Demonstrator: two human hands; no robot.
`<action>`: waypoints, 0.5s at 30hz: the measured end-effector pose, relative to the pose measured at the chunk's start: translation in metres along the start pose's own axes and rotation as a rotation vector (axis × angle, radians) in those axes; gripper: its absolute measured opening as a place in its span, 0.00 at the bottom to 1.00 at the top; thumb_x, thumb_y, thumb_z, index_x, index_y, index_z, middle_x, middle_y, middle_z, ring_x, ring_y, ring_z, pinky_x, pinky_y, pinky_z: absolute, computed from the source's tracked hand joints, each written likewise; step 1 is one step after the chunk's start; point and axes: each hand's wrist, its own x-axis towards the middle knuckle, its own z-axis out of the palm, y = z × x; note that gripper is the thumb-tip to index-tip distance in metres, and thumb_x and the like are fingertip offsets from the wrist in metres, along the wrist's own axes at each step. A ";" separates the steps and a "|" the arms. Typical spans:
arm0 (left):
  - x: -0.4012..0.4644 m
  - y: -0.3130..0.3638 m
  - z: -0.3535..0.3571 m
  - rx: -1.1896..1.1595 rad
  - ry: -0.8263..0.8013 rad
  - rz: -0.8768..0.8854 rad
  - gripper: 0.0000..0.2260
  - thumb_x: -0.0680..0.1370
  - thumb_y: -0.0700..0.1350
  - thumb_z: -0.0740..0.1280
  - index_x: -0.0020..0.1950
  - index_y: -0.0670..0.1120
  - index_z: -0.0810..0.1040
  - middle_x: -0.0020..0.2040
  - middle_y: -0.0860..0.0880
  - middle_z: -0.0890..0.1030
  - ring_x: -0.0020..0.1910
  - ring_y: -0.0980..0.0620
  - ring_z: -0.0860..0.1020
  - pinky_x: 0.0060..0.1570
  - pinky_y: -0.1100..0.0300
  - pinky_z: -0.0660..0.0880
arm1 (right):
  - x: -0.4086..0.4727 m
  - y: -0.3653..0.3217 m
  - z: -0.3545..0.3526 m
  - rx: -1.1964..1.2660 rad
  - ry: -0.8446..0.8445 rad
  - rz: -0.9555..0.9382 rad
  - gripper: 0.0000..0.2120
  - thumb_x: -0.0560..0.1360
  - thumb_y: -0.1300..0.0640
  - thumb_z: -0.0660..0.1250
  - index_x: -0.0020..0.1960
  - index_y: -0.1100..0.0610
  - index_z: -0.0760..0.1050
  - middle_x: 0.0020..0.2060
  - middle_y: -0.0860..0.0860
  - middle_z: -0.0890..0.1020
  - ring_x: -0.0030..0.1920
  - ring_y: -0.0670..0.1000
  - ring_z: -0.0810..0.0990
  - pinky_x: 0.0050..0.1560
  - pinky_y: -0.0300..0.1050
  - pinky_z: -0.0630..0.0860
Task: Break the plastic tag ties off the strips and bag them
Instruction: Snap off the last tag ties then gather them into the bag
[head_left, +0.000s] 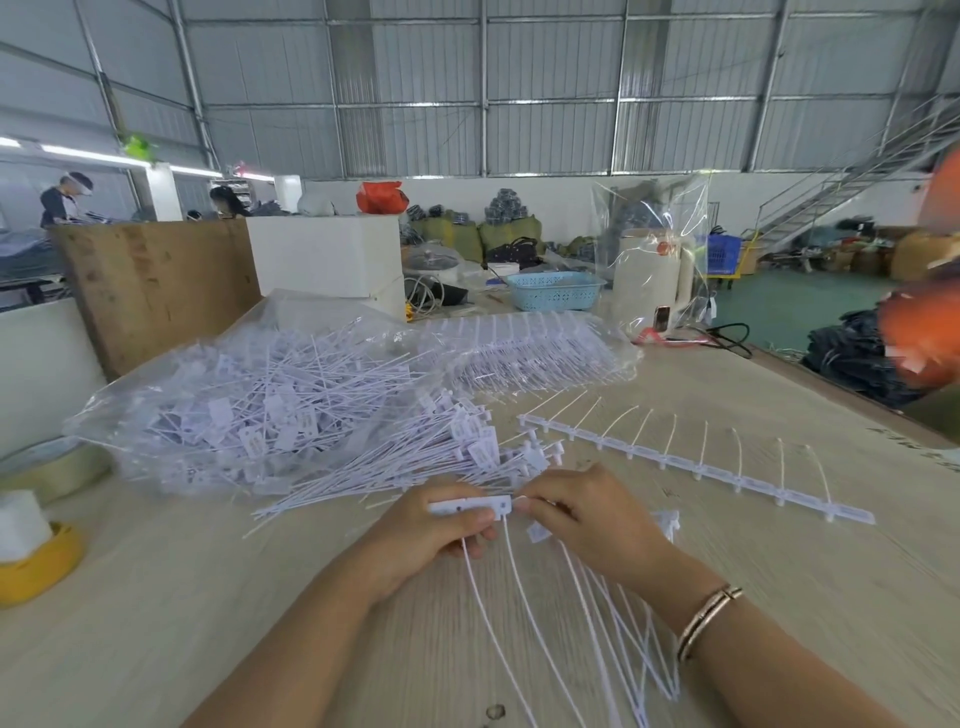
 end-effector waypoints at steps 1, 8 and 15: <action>0.000 -0.001 0.000 -0.006 -0.008 0.008 0.04 0.76 0.42 0.68 0.47 0.47 0.83 0.37 0.49 0.83 0.32 0.55 0.80 0.33 0.67 0.73 | 0.000 0.000 0.000 0.023 -0.021 0.009 0.13 0.78 0.47 0.60 0.48 0.53 0.80 0.39 0.47 0.81 0.38 0.47 0.77 0.49 0.48 0.72; 0.004 -0.010 -0.008 -0.209 -0.013 0.037 0.08 0.70 0.45 0.70 0.46 0.43 0.83 0.35 0.47 0.81 0.34 0.52 0.78 0.36 0.63 0.74 | 0.000 0.005 -0.006 0.532 0.167 0.225 0.09 0.77 0.55 0.62 0.42 0.46 0.78 0.28 0.44 0.75 0.28 0.45 0.70 0.33 0.39 0.69; 0.005 -0.005 -0.004 -0.434 0.065 -0.044 0.08 0.72 0.31 0.60 0.44 0.32 0.78 0.30 0.44 0.77 0.28 0.52 0.75 0.28 0.63 0.71 | 0.000 0.018 0.004 -0.079 -0.130 0.096 0.15 0.71 0.44 0.67 0.56 0.45 0.79 0.48 0.43 0.74 0.48 0.42 0.74 0.55 0.42 0.64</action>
